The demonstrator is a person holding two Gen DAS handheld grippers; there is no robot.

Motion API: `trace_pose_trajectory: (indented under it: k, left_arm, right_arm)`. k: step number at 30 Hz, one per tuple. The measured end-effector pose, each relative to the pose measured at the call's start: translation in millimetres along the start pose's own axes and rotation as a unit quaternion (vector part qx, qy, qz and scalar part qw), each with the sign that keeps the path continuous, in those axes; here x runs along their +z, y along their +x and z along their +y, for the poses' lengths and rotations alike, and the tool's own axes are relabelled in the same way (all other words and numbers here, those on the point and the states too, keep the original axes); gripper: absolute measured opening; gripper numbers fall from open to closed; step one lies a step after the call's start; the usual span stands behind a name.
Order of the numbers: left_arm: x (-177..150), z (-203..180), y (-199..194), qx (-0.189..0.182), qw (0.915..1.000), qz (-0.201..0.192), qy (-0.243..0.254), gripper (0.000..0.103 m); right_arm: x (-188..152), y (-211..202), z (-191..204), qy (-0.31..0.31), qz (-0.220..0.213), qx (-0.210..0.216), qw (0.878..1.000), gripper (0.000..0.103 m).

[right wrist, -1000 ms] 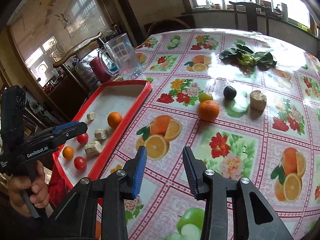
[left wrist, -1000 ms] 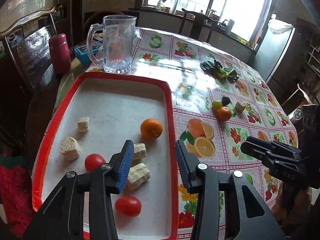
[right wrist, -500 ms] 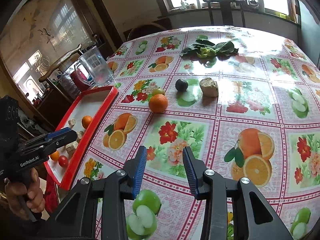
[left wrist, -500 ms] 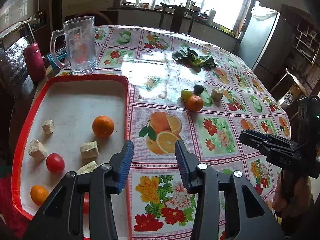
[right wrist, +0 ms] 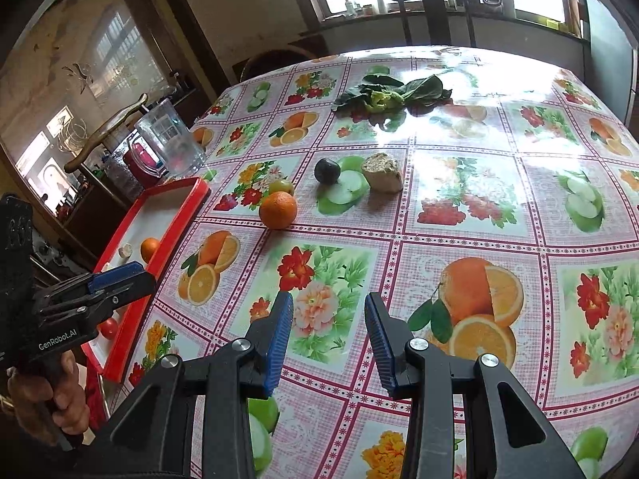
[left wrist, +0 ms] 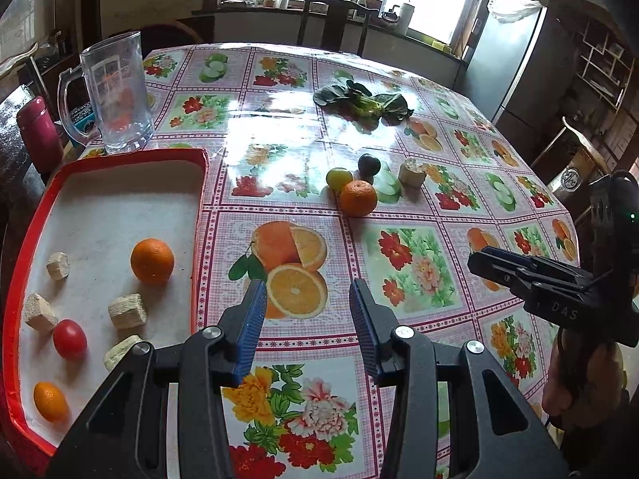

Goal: Organize fruits
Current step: 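Move both open tools back toward the remaining items, then grasp an orange with the left tool while the right tool grasps a round bread slice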

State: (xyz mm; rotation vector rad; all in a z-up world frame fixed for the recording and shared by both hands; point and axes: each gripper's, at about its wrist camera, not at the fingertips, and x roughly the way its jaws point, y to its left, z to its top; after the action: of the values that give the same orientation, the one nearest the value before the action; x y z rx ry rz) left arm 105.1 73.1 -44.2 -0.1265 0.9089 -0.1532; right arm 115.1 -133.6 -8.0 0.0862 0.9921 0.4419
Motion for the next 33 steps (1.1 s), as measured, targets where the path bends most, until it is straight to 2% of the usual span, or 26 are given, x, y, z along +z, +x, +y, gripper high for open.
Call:
trace_pose_trajectory:
  k: [9,20,33]
  left_arm:
    - [8.7,-13.6,17.5,-0.012,0.9998,0.011,0.007,0.041]
    - [23.3,-32.3,53.7,-0.025,0.9992,0.028,0.011,0.041]
    - [56.7,-40.1,102.5,-0.026,0.999,0.036,-0.002,0.041]
  right_arm:
    - [10.0,13.6,-12.7,-0.001,0.01,-0.008,1.0,0.04]
    - [38.9,45.7,-26.8,-0.013,0.026,-0.023,0.999,0.04]
    - [74.6,82.3,-41.6,-0.018,0.032,-0.033,0.999,0.041]
